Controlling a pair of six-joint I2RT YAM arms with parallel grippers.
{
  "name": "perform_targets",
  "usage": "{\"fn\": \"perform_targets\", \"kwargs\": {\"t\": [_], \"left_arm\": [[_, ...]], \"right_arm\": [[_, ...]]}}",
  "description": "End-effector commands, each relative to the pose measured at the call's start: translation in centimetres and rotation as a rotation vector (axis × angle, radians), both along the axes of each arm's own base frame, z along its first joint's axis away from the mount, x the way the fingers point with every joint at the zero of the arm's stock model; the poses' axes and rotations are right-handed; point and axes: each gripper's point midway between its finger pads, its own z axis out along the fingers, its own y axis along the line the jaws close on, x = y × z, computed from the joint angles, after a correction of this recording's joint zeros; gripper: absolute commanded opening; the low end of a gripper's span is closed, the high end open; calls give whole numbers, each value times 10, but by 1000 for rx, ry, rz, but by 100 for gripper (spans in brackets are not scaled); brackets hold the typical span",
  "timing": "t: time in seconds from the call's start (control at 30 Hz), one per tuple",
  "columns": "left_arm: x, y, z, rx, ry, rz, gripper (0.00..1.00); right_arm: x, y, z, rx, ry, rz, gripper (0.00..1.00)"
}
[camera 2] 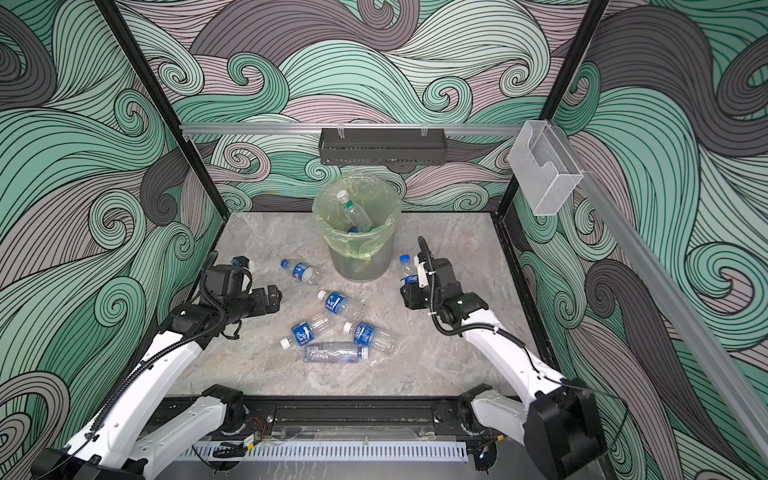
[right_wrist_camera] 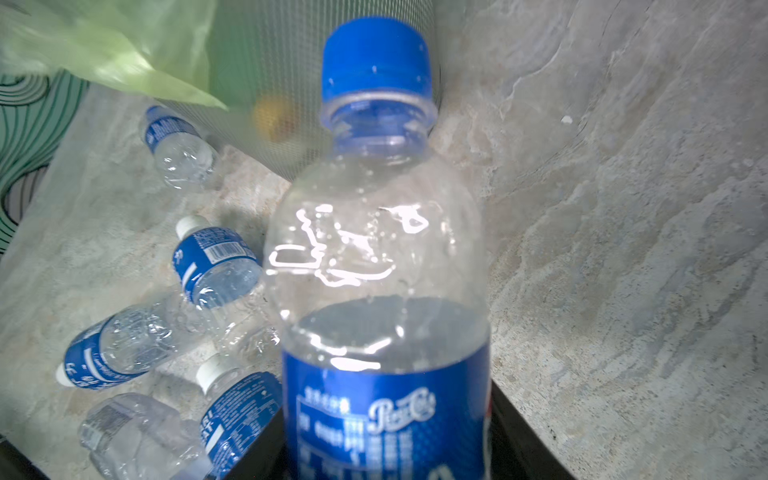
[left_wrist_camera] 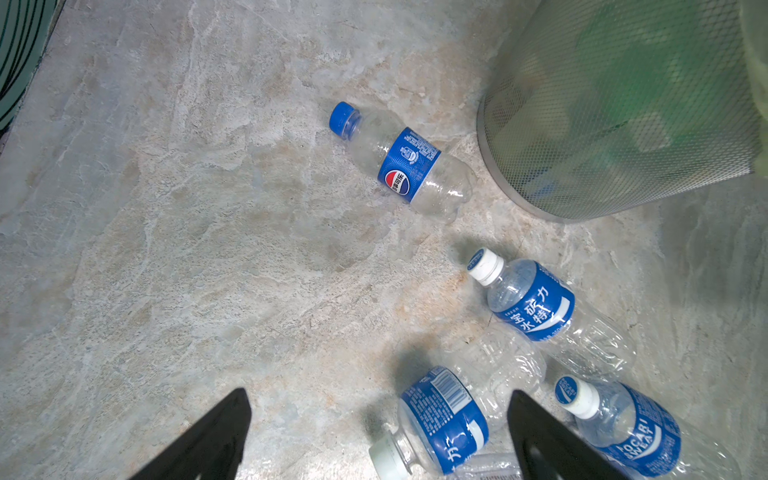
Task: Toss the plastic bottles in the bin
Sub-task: 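Lift the Pepsi bottle with the right gripper and drop it into the bin, then withdraw the right gripper while the left gripper moves to a clear bottle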
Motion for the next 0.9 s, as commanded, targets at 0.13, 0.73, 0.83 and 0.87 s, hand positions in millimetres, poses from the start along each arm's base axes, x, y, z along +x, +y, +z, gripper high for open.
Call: {"fn": "perform_targets", "kwargs": {"t": [0.13,0.73,0.83,0.87], "left_arm": [[8,-3,1,-24,-2,2,99],[-11,-23,-8,-158,5,-53,99],[-14,-28,-7,-173,1,-84,99],[-14,-29,-6,-168,3,-100,99]], "right_arm": [[-4,5,70,99,-113,19,51],[147,80,229,228,-320,117,98],[125,65,227,206,-349,113,100],[116,59,227,200,-353,109,100]]}}
